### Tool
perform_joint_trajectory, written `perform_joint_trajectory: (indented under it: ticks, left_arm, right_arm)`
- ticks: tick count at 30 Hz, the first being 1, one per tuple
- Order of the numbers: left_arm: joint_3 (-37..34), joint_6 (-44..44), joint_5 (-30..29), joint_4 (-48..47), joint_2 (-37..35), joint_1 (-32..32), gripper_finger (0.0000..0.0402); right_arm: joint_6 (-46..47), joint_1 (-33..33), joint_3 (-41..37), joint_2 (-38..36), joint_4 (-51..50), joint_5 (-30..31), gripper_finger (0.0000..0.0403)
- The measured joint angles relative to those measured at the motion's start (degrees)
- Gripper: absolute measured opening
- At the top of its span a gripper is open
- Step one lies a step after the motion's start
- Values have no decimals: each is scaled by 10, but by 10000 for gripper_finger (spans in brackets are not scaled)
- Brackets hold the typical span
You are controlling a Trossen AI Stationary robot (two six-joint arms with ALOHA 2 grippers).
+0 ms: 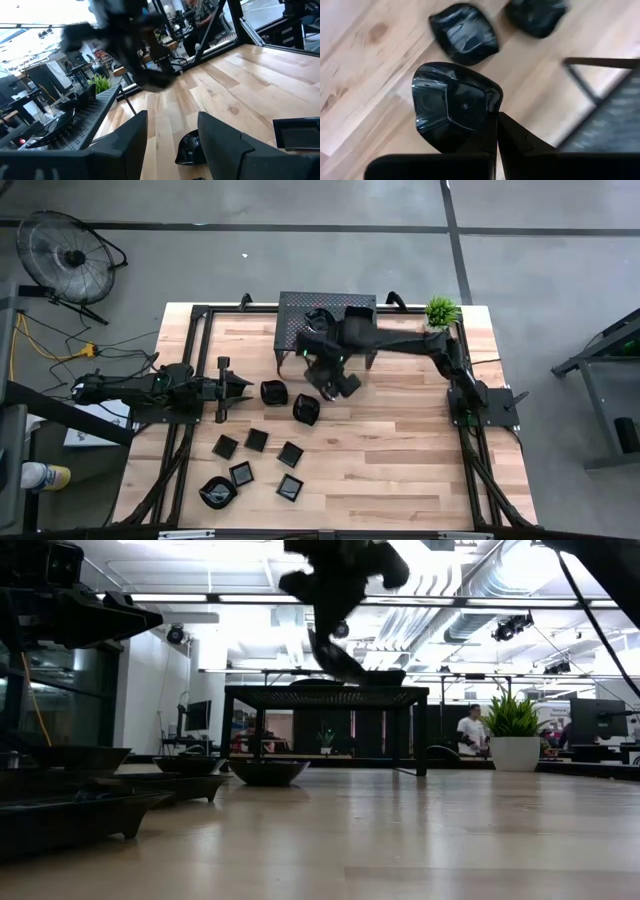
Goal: Pick & Place Mini shaped plates
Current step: Stack the black leaf shaped plate on top of the black leaf shaped plate on the shelf
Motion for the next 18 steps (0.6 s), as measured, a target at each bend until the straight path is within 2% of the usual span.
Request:
perform_joint_trajectory:
  ticks: [3,7,9,14,18]
  left_arm:
    - [0,0,0,0,0,0,170]
    - [0,0,0,0,0,0,170]
    - [0,0,0,0,0,0,170]
    - [0,0,0,0,0,0,170]
    - [0,0,0,0,0,0,170]
  right_arm:
    - [-30,-27,58,-1,-7,-24,0]
    - [-75,-66,44,-27,58,-41,0]
    - [-62,-87,53,-27,69,-41,0]
    - [126,-125,56,-27,130,-25,0]
    - [325,-138,56,-26,147,36,0]
